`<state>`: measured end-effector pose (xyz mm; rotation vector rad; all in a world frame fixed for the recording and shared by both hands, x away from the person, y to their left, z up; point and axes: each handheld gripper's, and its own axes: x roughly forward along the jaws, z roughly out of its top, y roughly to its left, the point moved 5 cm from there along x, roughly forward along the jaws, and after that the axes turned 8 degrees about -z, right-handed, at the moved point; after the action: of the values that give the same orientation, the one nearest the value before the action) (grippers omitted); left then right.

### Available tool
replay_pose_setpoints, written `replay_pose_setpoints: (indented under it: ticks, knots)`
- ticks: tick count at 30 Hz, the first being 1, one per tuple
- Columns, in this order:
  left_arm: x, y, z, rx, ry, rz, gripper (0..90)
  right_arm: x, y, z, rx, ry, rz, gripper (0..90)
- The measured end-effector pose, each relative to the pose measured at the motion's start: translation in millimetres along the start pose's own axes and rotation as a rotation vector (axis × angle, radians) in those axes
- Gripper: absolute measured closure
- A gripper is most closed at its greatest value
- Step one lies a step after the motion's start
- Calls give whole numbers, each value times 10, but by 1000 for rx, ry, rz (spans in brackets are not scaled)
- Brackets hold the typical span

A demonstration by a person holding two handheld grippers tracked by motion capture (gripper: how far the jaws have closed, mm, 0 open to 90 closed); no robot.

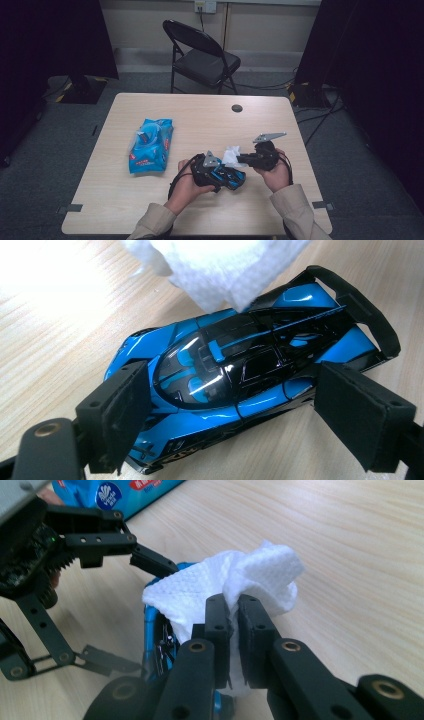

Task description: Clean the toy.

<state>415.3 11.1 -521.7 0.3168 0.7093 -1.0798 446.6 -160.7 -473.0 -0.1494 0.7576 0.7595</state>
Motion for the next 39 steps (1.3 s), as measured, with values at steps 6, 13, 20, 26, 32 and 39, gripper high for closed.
replay_pose_setpoints:
  ticks: [6, 13, 20, 26, 32, 39]
  knots:
    - [-1, 3, -2, 0, -2, -1, 149, 94, 82, 117, 6, -11, 36, 846]
    - [-5, 7, -4, -4, -6, -3, 151, 431, 151, 129, -22, 54, 20, 845]
    - [-12, 25, -15, -4, -15, -1, 150, 664, 129, 136, -65, 122, -83, 848]
    - [-14, 30, -22, -5, -24, 0, 150, 790, 98, 153, -54, 145, -88, 848]
    - [-17, 36, -25, -9, -30, 0, 148, 925, 96, 117, -53, 175, -83, 849]
    - [-3, 28, -21, -18, -45, -9, 153, 885, 71, 78, -35, 175, -54, 850]
